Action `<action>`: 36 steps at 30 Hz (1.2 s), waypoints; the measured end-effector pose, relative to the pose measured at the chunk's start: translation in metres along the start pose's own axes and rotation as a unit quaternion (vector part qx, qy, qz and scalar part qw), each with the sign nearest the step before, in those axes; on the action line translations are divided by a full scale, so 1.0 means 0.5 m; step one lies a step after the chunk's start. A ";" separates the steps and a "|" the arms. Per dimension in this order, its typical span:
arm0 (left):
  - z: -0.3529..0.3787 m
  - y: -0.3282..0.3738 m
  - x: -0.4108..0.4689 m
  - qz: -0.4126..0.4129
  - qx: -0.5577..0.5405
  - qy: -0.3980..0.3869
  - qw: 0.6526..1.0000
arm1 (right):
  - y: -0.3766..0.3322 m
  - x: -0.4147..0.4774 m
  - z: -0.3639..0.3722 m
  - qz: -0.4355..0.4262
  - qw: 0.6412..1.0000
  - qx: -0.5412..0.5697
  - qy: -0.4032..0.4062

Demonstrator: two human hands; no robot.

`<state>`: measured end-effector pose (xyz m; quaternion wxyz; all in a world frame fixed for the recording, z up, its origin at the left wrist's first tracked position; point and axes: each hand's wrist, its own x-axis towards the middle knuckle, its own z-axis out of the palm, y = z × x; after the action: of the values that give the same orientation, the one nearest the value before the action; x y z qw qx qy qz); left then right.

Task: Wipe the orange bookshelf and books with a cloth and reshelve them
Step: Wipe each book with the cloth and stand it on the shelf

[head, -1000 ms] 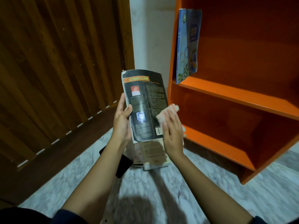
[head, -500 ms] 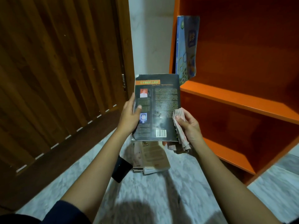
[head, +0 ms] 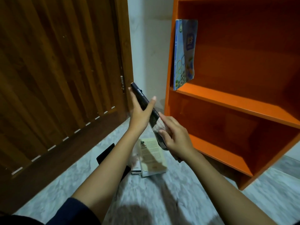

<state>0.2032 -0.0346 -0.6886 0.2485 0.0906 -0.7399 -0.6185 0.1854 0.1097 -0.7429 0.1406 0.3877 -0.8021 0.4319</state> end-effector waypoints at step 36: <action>0.019 0.064 -0.042 0.087 -0.200 -0.025 0.976 | 0.030 0.134 -0.027 0.276 0.860 0.272 0.332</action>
<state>0.2224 -0.0100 -0.6644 0.2955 -0.0414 -0.6122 -0.7323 0.1287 0.0919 -0.7060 0.1628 0.0068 -0.6324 0.7573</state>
